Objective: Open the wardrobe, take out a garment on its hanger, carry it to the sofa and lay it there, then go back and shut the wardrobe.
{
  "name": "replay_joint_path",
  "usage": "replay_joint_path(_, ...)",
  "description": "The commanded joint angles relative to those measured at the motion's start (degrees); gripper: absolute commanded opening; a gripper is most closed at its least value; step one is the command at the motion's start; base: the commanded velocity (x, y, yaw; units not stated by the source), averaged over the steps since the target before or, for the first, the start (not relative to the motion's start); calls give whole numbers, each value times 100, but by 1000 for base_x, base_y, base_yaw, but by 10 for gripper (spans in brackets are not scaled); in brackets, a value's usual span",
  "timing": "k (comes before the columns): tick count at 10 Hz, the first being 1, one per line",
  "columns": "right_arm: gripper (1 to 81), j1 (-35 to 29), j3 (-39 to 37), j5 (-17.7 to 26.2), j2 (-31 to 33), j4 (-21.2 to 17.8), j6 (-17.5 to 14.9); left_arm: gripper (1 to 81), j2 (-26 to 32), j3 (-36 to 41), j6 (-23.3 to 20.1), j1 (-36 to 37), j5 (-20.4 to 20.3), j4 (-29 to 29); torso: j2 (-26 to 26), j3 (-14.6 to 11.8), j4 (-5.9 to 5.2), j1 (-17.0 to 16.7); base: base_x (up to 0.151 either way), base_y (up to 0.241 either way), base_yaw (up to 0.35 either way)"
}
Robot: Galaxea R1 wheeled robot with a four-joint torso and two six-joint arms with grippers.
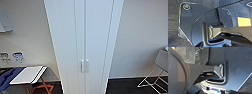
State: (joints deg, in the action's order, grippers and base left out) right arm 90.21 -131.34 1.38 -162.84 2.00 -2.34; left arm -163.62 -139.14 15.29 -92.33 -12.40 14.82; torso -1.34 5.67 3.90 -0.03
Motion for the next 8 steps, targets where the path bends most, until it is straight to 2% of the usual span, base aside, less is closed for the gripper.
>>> replay_joint_path(1, 811, -183, 75, 310, 65, 64, -30, 811, 48, 54, 1, 140, 238, 117, 0, 0, 0, 3, 84, 0, 0)
replay_joint_path(8, 811, -156, 101, 275, 91, 116, -30, 811, 48, 54, -8, 115, 229, 126, 0, 0, 0, 3, 97, 0, 0)
